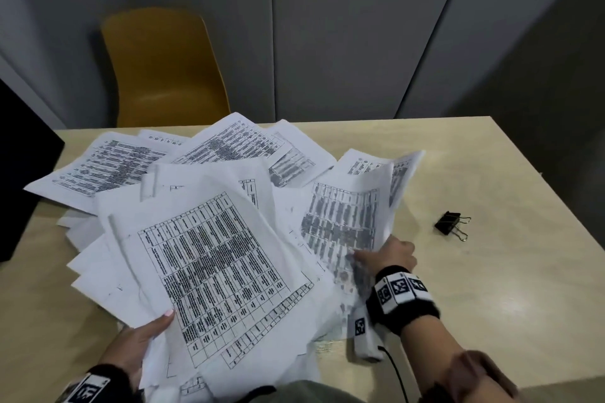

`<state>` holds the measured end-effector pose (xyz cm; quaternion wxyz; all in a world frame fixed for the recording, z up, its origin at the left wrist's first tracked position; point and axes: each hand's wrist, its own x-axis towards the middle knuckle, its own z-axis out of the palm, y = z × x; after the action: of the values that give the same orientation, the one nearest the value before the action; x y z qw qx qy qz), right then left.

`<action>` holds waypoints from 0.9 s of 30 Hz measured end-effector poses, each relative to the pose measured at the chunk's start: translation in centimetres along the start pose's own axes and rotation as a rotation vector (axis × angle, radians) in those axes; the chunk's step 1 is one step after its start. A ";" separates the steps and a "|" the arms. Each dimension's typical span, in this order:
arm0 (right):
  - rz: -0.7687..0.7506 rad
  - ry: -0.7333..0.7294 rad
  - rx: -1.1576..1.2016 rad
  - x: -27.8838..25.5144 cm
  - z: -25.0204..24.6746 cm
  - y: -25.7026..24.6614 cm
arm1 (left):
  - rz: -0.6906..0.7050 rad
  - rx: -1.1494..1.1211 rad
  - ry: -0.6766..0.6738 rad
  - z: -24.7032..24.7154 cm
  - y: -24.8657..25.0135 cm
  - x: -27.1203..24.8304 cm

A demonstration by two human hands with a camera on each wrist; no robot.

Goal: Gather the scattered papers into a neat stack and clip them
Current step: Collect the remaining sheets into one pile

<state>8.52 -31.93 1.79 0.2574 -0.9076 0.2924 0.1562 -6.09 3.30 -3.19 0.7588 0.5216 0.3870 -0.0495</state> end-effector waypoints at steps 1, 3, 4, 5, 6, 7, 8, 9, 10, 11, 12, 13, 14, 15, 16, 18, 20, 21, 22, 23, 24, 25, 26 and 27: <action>-0.015 -0.004 0.020 -0.3 0.1 -0.6 | 0.001 0.024 0.004 -0.2 -0.1 0.2; -0.046 -0.020 0.057 -0.2 0.7 -1.1 | 0.016 0.054 0.004 -0.3 -0.1 0.3; -0.054 -0.028 0.061 -0.3 0.9 -1.2 | 0.029 0.060 -0.001 -0.3 -0.1 0.4; -0.058 -0.047 0.074 -0.3 1.1 -1.2 | 0.022 0.073 0.015 -0.4 -0.2 0.5; -0.047 -0.070 0.100 -0.3 1.2 -1.1 | 0.033 0.077 0.010 -0.3 -0.3 0.4; -0.032 -0.086 0.143 -0.3 1.3 -1.0 | 0.028 0.087 0.021 -0.4 -0.3 0.4; -0.013 -0.099 0.185 -0.3 1.2 -0.7 | 0.036 0.084 0.014 -0.4 -0.3 0.4; -0.004 -0.100 0.220 -0.3 1.0 -0.3 | 0.024 0.077 0.009 -0.4 -0.4 0.4; 0.002 -0.093 0.233 -0.4 0.6 0.1 | 0.033 0.065 -0.002 -0.4 -0.4 0.5; 0.007 -0.080 0.239 -0.4 0.2 0.6 | 0.027 0.063 0.006 -0.4 -0.3 0.5; 0.013 -0.057 0.251 -0.5 -0.3 1.3 | 0.029 0.052 0.006 -0.4 -0.3 0.5; 0.023 -0.036 0.287 -0.5 -0.8 1.9 | 0.022 0.036 0.005 -0.5 -0.3 0.6; 0.027 -0.018 0.334 -0.6 -1.4 2.5 | 0.018 0.020 0.003 -0.3 -0.1 0.4; 0.039 0.001 0.387 -0.5 -1.8 3.1 | 0.002 -0.002 -0.003 -0.2 -0.1 0.2; 0.048 0.028 0.434 -0.6 -2.2 3.6 | -0.006 -0.026 -0.023 -0.2 0.0 0.2; 0.067 0.086 0.546 -0.6 -2.9 4.1 | -0.046 -0.065 -0.047 -0.6 -0.2 0.6; 0.074 0.103 0.673 -0.8 -3.3 4.0 | -0.072 -0.088 -0.001 -1.1 -0.4 0.9; 0.079 0.086 0.722 -0.9 -3.3 3.9 | -0.087 -0.103 0.012 -1.6 -0.5 1.1; 0.073 0.071 0.766 -1.3 -3.5 3.5 | -0.099 -0.119 -0.005 -1.3 -0.2 0.7; 0.067 0.046 0.796 -1.4 -3.4 3.2 | -0.113 -0.119 -0.017 -1.5 0.0 0.6; 0.052 0.015 0.818 -1.7 -3.3 2.6 | -0.114 -0.119 -0.027 -1.5 0.3 0.6; 0.045 -0.019 0.811 -1.9 -3.0 2.1 | -0.114 -0.141 -0.042 -1.7 0.5 0.4; 0.035 -0.062 0.774 -2.2 -2.6 1.4 | -0.119 -0.166 -0.036 -2.2 0.7 0.3; 0.021 -0.111 0.735 -2.4 -2.0 0.7 | -0.139 -0.203 -0.049 -2.7 0.9 0.2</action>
<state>6.50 -32.44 4.18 0.5800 -0.7417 0.3240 0.0925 -6.99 6.04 -3.02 0.8116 0.4127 0.4066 -0.0756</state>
